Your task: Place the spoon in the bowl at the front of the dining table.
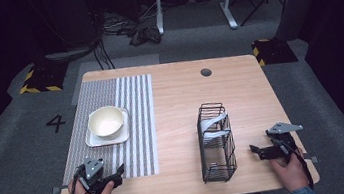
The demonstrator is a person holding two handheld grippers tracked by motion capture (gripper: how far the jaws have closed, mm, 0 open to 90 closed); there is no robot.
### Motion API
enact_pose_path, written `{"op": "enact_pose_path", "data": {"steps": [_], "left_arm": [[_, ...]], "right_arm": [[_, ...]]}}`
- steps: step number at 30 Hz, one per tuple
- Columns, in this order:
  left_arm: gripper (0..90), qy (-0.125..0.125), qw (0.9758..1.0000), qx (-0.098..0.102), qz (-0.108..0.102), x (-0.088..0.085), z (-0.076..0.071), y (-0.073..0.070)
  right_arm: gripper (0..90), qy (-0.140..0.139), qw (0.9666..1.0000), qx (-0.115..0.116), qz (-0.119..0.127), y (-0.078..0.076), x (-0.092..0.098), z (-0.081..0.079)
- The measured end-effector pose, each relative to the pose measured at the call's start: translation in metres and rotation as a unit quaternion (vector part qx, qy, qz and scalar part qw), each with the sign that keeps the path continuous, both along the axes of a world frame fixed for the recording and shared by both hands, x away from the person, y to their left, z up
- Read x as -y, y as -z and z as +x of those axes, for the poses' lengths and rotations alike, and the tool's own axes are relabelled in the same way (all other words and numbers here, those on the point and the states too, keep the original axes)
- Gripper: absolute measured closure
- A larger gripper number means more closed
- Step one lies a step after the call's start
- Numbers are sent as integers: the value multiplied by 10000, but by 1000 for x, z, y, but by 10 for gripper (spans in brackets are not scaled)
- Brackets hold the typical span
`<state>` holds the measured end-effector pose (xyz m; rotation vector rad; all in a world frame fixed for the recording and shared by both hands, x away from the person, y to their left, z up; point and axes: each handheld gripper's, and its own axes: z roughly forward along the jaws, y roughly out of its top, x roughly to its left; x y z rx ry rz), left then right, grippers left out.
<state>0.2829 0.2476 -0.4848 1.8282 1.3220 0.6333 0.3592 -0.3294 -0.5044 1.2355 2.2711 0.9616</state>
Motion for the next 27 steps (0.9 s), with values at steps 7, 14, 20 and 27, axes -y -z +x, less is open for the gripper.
{"op": "enact_pose_path", "data": {"steps": [7, 14, 20, 27], "left_arm": [[240, -52, 9984, 559, -101, 4, -7, -16], [242, -16, 9960, 884, -157, 9, -14, -33], [223, 14, 9964, 840, -141, 13, -18, -43], [221, 69, 9944, 1040, -197, 16, -25, -57]], "right_arm": [[63, 0, 10000, 1, -1, 0, 0, 0], [63, 0, 10000, 1, -1, 0, 0, 0], [63, -1, 10000, 1, -1, 0, 0, 0], [63, 0, 10000, 1, 0, 0, 0, 0]]}}
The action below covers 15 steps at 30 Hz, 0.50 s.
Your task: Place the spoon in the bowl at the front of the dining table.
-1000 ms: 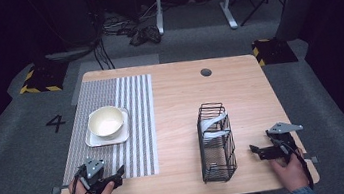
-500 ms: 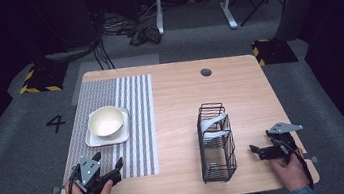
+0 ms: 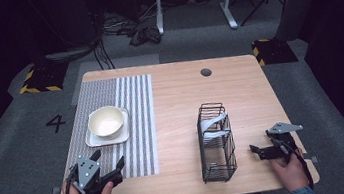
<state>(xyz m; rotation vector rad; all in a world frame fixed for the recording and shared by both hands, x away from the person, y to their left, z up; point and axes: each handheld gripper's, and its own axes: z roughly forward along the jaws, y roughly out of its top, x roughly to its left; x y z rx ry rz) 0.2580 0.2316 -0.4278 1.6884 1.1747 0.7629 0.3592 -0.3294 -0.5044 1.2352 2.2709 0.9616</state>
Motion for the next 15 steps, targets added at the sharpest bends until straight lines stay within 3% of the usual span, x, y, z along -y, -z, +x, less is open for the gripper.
{"op": "enact_pose_path", "data": {"steps": [7, 14, 15], "left_arm": [[206, 72, 10000, 29, -14, 3, -4, -8], [184, 160, 9998, -101, 63, 10, -1, -7], [180, 222, 9997, -80, -49, 14, 1, -8]], "right_arm": [[63, -1, 10000, -1, 0, 0, 0, 0], [63, 0, 10000, -1, 0, 0, 0, 0], [64, 0, 10000, -1, 0, 0, 0, 0]]}}
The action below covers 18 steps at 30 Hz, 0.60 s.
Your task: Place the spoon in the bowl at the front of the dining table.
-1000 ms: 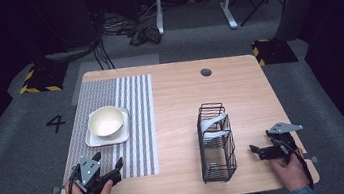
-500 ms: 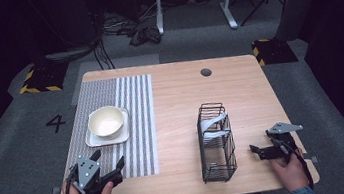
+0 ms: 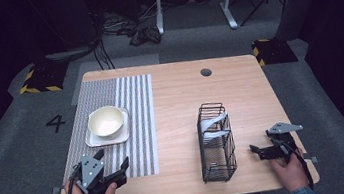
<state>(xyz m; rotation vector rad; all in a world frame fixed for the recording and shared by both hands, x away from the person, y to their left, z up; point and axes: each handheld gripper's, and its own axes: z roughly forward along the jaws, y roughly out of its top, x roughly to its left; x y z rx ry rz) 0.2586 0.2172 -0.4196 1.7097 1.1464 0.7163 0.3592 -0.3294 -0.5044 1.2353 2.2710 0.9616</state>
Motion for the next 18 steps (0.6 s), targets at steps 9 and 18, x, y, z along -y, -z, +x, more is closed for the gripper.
{"op": "enact_pose_path", "data": {"steps": [9, 18], "left_arm": [[197, 376, 9992, 145, -4, 18, 3, -7], [204, 762, 9968, 248, 22, 41, 12, -14]], "right_arm": [[64, 47, 10000, 0, 3, 0, -1, 0], [64, 112, 9999, 8, 2, 0, 0, 1]]}}
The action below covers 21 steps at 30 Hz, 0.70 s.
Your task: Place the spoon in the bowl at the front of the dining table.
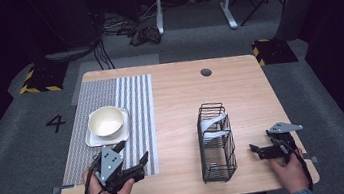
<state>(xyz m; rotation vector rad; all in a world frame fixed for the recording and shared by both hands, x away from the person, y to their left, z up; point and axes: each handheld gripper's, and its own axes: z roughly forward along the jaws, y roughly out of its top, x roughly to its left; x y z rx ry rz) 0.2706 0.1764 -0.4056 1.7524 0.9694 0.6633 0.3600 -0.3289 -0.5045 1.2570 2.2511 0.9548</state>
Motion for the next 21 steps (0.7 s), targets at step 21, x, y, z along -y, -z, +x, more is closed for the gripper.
{"op": "enact_pose_path", "data": {"steps": [21], "left_arm": [[246, 1062, 9942, 132, -27, 58, 19, -14]], "right_arm": [[64, 16, 10000, -1, 5, 0, 0, 0]]}}
